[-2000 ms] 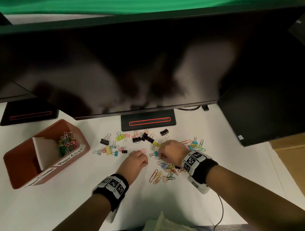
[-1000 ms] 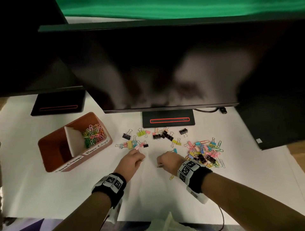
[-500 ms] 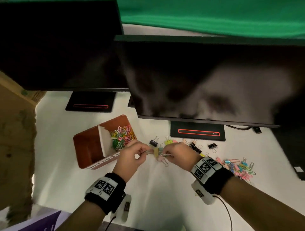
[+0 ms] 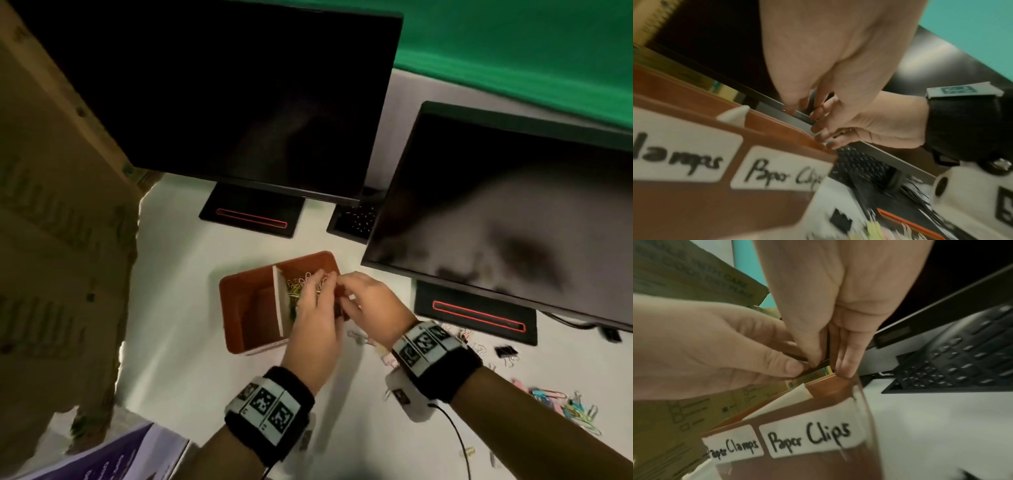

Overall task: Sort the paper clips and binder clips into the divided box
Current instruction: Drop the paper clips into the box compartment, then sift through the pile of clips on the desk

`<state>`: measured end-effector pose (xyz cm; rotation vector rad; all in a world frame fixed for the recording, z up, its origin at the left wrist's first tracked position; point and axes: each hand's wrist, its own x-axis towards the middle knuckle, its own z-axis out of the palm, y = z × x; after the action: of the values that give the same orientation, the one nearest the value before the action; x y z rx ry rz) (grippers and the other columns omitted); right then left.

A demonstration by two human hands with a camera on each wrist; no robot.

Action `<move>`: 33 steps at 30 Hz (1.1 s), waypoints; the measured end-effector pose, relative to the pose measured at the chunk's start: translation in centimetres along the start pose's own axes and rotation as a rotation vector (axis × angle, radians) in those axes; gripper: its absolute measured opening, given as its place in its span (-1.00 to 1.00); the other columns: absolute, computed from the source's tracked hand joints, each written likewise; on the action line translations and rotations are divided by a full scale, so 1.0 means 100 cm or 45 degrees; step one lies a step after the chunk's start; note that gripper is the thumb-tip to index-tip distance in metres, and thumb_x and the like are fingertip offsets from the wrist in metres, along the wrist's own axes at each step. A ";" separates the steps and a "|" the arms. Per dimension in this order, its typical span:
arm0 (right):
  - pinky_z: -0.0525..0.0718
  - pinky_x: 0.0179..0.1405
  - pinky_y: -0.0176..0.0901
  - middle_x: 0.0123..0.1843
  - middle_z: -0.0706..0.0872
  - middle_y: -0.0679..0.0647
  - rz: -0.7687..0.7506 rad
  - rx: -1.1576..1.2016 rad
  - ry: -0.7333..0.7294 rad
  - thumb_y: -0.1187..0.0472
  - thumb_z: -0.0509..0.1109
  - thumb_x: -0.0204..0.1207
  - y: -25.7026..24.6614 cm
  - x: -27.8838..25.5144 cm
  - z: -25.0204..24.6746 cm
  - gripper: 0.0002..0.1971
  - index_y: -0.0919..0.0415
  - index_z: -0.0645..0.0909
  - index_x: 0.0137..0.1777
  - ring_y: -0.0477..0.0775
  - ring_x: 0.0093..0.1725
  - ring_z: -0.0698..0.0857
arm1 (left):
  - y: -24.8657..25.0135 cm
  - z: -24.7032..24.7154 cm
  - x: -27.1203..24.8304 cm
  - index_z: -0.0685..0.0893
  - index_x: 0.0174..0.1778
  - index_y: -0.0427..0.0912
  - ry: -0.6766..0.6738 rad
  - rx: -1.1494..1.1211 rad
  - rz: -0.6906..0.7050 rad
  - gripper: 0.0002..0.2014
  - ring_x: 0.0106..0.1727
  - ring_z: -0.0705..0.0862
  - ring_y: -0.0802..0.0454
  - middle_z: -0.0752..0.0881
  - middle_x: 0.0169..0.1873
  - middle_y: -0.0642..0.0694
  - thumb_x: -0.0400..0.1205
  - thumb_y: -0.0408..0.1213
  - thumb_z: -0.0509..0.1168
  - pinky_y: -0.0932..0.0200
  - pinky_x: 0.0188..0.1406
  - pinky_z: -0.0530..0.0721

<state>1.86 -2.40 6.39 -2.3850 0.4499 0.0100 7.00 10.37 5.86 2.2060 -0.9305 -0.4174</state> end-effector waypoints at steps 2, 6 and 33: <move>0.64 0.04 -0.14 0.05 0.65 0.02 0.005 -0.045 0.056 0.26 0.32 0.53 0.023 -0.030 -0.007 -0.76 0.12 0.59 0.18 -0.07 -0.08 0.61 | 0.010 0.011 -0.011 0.22 0.49 0.12 -0.091 -0.038 0.161 -0.43 0.53 0.21 0.15 0.20 0.51 0.05 0.61 -0.33 0.24 0.14 0.56 0.27; 0.62 0.01 -0.25 0.07 0.66 -0.08 0.196 -0.205 -0.085 0.13 0.35 0.55 0.072 -0.104 -0.018 -0.81 0.00 0.63 0.14 -0.23 -0.08 0.51 | 0.015 0.046 -0.026 0.43 0.28 0.06 -0.481 -0.038 0.334 -0.68 0.24 0.47 0.08 0.44 0.21 0.02 0.61 -0.21 0.21 0.10 0.28 0.52; 0.61 0.14 -0.01 0.12 0.65 0.12 0.155 -0.328 -0.473 0.21 0.23 0.61 0.149 -0.235 0.015 -0.84 0.15 0.64 0.06 0.15 0.08 0.62 | -0.004 0.124 -0.059 0.41 -0.27 -0.08 -0.671 0.451 0.078 -0.83 -0.15 0.50 0.02 0.49 -0.20 -0.02 0.64 -0.28 0.18 0.23 -0.18 0.41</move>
<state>-24.86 -4.38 -1.30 -2.5233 0.4331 0.5879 -3.43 8.93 -3.03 2.4203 -1.4369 -0.8913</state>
